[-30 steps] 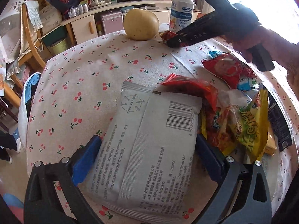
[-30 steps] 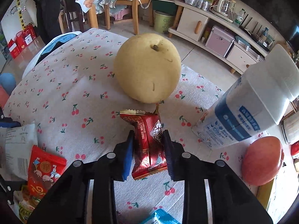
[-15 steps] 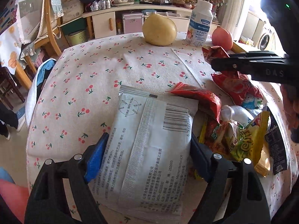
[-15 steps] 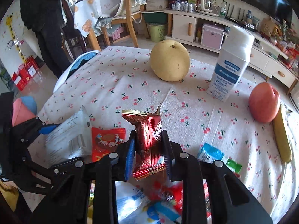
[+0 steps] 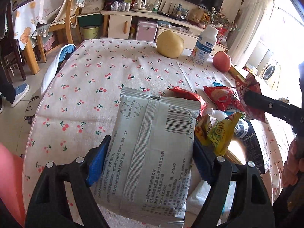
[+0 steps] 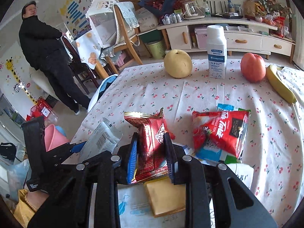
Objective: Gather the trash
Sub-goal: 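Carry the grey packet and red wrapper over the pink bucket, then open both grippers over the bucket and move back toward the table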
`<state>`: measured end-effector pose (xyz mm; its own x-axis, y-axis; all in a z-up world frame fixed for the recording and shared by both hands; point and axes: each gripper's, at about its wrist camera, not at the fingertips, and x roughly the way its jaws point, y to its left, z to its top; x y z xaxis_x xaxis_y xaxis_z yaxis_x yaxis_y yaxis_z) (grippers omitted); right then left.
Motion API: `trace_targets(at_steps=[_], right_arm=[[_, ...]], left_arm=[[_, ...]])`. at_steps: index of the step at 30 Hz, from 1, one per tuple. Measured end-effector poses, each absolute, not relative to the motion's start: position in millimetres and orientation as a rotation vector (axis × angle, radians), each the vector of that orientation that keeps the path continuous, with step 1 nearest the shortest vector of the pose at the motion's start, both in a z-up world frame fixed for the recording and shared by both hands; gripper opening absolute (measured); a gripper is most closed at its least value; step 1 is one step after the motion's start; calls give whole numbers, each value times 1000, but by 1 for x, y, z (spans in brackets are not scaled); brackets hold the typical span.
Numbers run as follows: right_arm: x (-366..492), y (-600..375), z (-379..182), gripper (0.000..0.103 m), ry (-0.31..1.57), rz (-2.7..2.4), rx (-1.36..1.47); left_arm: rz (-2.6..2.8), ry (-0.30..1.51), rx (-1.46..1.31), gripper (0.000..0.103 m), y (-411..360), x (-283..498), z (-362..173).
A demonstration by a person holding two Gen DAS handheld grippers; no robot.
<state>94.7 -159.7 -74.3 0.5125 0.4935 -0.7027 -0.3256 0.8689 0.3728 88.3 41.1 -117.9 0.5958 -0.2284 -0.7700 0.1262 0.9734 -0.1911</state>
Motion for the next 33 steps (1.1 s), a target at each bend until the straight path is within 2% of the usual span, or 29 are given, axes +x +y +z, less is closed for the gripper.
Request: trace_targets(at_steps=[9,16,23,33], right_arm=[[55,-134,-69,28,908,551,241],[32,-91,-55,28,910,634,247],[28,-3,-32,28,921,808,253],[22,142,-31,28,974,1022,207]], left_arm=[[-111,867,-208,81,73,34,-102],[59,760,-310,81,123,-1,-77],[337,643,-467,81,201,-29,-58],[682,599,-714,79,314,-70,-69]])
